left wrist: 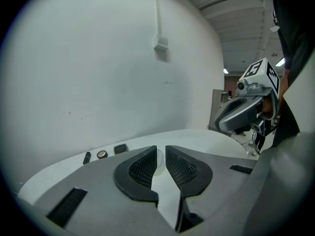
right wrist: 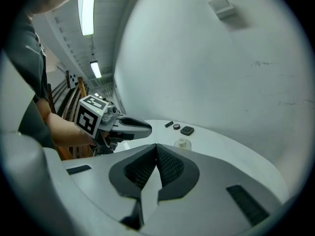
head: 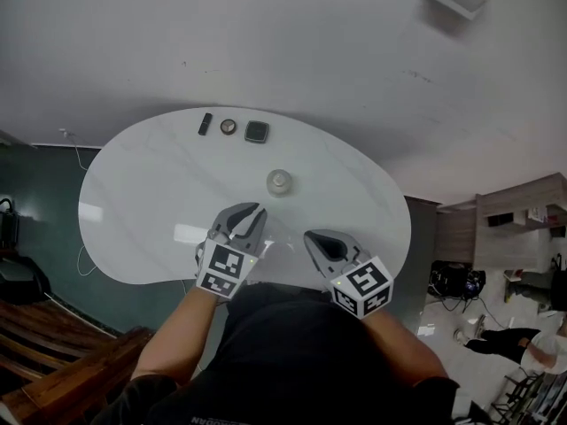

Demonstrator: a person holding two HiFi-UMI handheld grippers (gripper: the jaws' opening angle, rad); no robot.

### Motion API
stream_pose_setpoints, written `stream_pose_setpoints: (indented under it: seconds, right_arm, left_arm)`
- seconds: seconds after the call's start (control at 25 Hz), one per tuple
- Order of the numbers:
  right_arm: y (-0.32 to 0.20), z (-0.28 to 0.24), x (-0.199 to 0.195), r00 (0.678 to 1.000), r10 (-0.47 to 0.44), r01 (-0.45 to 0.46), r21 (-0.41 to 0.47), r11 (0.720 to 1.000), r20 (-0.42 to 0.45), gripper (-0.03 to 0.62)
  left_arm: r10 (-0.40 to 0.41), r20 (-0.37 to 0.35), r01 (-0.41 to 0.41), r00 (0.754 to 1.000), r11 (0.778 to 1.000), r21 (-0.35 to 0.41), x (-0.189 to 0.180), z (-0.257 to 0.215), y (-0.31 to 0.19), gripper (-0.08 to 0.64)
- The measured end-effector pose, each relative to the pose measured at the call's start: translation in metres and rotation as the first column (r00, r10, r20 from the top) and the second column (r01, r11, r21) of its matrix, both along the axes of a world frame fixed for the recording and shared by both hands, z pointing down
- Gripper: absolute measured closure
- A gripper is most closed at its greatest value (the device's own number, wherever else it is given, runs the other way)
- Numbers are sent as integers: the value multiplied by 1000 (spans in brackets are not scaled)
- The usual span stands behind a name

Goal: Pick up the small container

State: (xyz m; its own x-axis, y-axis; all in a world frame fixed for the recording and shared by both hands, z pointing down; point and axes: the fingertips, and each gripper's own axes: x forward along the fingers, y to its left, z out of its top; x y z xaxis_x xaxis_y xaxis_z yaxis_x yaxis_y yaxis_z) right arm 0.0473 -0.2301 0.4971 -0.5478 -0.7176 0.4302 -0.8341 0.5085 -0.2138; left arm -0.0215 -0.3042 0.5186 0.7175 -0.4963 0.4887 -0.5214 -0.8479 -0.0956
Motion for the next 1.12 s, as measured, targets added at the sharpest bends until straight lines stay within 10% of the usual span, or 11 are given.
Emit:
stream_pose_setpoints:
  seconds: [1.12]
  right_arm:
    - [18, 11, 51, 985, 165, -167, -45, 985, -60, 597]
  left_arm:
    - [138, 233, -112, 963, 986, -123, 50, 146, -74, 233]
